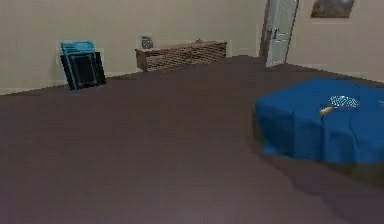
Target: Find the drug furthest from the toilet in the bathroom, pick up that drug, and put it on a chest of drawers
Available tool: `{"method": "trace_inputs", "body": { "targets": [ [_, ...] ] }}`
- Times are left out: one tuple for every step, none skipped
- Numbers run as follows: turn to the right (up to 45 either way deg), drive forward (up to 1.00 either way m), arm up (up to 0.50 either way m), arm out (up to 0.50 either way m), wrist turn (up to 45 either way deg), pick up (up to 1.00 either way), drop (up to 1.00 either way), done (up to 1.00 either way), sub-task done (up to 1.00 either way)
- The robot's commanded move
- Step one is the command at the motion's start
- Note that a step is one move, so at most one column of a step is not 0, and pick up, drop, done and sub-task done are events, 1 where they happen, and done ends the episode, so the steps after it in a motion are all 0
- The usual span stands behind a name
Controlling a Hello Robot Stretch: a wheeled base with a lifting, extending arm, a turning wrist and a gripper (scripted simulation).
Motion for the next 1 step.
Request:
{"method": "trace_inputs", "body": {
  "targets": [
    [0.0, 1.00, 0.00, 0.00, 0.0, 0.00, 0.00, 0.00, 0.00]
  ]
}}
